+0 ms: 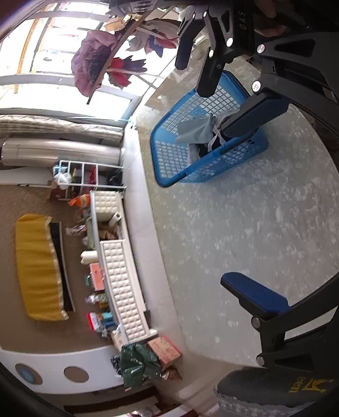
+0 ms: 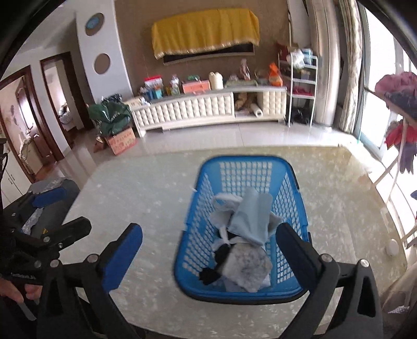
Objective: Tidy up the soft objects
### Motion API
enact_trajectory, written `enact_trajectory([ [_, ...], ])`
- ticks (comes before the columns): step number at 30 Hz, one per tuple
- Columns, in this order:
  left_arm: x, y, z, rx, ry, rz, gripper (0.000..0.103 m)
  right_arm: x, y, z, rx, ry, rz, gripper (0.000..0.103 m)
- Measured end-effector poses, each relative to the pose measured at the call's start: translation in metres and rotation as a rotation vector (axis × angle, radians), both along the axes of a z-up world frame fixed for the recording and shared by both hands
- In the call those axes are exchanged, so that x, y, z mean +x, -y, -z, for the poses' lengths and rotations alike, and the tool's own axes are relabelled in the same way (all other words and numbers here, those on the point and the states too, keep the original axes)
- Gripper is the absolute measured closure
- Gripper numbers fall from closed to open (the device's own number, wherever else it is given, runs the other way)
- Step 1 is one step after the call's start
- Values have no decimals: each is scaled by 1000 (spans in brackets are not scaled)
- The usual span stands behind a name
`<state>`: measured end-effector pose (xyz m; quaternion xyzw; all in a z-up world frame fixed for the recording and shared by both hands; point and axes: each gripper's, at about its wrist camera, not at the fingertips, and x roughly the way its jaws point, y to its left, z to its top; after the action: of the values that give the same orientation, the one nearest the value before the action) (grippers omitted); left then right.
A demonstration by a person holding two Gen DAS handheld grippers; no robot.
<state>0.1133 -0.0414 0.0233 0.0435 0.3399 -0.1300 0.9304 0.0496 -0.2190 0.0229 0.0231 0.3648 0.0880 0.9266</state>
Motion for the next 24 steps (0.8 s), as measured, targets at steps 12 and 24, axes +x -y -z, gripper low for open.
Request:
enact_trajectory([
  [12,-55,-44,-28,-34,105,-88,0,-20,-59,-18,-22,110,-100,0],
  [24,-79,-69,-33,-72,136,-138,0,-21,-79,-12,-54,143,-163,0],
])
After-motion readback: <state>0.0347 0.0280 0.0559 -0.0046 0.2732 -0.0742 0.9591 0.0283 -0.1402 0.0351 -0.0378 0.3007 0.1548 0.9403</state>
